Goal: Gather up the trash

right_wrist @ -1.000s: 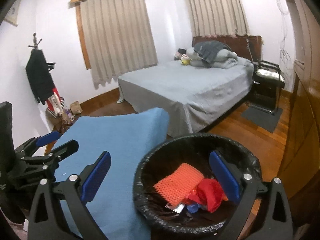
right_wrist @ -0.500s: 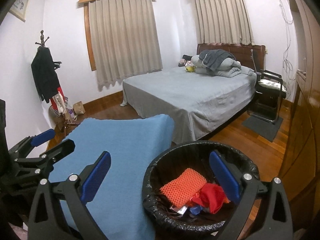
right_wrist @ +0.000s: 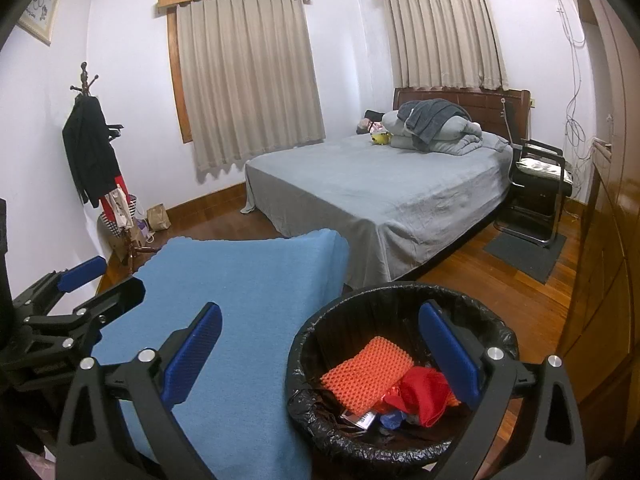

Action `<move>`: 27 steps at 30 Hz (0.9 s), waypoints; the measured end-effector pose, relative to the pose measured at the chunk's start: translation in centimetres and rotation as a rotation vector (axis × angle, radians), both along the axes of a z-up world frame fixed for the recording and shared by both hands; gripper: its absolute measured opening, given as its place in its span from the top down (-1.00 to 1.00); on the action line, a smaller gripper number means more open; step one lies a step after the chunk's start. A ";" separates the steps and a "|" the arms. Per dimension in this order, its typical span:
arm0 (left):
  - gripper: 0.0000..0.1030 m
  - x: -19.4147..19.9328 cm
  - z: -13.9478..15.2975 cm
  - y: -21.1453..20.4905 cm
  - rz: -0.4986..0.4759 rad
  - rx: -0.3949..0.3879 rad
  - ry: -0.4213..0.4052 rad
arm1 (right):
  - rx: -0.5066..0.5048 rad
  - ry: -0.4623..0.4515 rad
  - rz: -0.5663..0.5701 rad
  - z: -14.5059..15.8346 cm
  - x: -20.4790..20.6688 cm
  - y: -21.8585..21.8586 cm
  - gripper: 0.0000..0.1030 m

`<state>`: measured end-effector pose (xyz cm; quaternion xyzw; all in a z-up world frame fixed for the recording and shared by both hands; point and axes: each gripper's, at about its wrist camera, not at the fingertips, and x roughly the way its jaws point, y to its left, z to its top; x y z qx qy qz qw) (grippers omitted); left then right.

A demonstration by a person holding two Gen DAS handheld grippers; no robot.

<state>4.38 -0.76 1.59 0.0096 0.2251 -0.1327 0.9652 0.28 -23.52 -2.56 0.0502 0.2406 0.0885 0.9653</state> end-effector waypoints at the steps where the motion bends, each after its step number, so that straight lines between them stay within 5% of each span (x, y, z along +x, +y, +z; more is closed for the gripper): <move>1: -0.86 0.0 0.0 0.0 -0.001 -0.001 0.002 | 0.001 0.000 0.000 0.0 0.0 0.0 -0.88; 27: -0.86 -0.1 0.1 0.5 0.000 0.001 0.000 | 0.001 0.004 0.003 0.0 -0.1 0.2 -0.88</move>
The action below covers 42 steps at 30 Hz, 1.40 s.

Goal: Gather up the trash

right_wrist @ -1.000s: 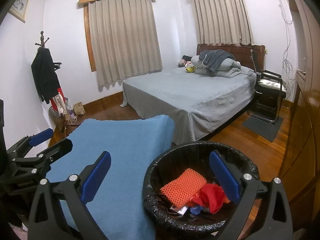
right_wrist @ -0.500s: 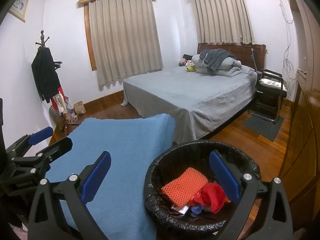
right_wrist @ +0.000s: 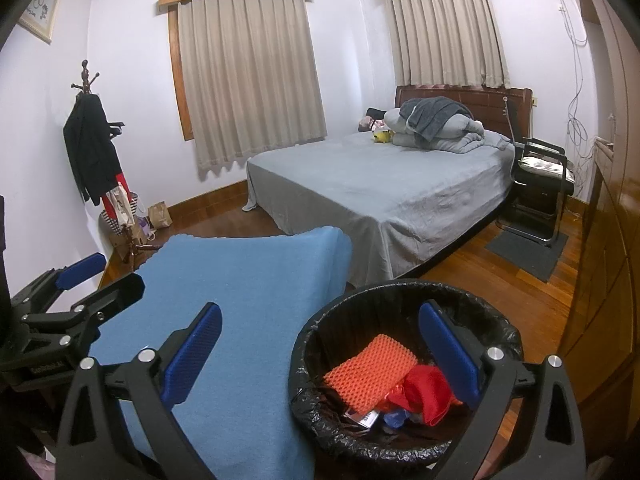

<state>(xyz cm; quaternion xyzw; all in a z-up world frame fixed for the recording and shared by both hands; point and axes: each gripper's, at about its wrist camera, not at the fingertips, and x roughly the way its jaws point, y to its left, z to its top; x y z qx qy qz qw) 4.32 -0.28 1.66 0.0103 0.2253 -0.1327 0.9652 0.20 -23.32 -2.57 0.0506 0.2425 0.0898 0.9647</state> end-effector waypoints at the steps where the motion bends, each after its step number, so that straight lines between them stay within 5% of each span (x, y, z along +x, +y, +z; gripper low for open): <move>1: -0.86 0.0 0.0 0.0 0.001 0.000 0.000 | 0.000 0.000 0.000 0.0 0.0 0.0 -0.88; 42: -0.86 0.0 0.1 0.3 0.000 0.003 0.001 | 0.002 0.007 0.001 0.0 0.1 0.1 -0.88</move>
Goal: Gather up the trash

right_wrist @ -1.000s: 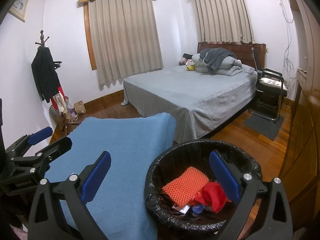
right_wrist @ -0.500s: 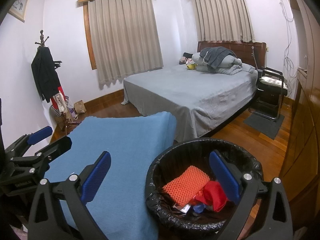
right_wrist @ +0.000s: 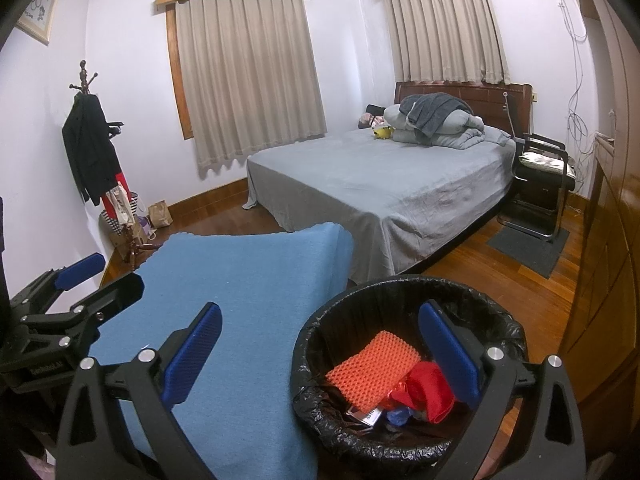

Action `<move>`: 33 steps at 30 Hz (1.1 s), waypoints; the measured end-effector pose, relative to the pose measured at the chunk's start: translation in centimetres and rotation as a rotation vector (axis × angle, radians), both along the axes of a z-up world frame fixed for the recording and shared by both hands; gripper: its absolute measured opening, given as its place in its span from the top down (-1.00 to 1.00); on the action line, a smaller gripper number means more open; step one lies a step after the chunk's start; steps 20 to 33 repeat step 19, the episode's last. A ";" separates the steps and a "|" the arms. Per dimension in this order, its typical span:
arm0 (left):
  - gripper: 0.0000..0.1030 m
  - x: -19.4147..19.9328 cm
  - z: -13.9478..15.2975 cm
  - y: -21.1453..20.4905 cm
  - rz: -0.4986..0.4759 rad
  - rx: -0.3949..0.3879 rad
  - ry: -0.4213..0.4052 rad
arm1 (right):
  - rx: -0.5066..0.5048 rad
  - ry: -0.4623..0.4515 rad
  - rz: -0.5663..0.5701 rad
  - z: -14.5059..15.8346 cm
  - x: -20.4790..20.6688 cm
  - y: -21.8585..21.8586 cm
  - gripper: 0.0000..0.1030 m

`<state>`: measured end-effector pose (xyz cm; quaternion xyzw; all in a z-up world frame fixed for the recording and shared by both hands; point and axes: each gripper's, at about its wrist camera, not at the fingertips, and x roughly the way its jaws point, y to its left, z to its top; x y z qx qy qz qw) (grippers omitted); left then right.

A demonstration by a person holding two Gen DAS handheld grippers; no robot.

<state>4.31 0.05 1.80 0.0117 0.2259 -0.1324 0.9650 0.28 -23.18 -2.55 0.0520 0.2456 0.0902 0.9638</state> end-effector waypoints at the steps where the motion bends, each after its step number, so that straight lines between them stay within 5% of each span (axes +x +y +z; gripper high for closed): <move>1: -0.86 0.0 0.0 0.0 0.000 -0.001 0.000 | 0.000 0.001 0.000 -0.1 0.0 0.1 -0.88; 33: -0.86 0.1 0.1 0.0 0.001 0.001 0.002 | 0.000 0.004 0.001 0.0 0.0 0.2 -0.88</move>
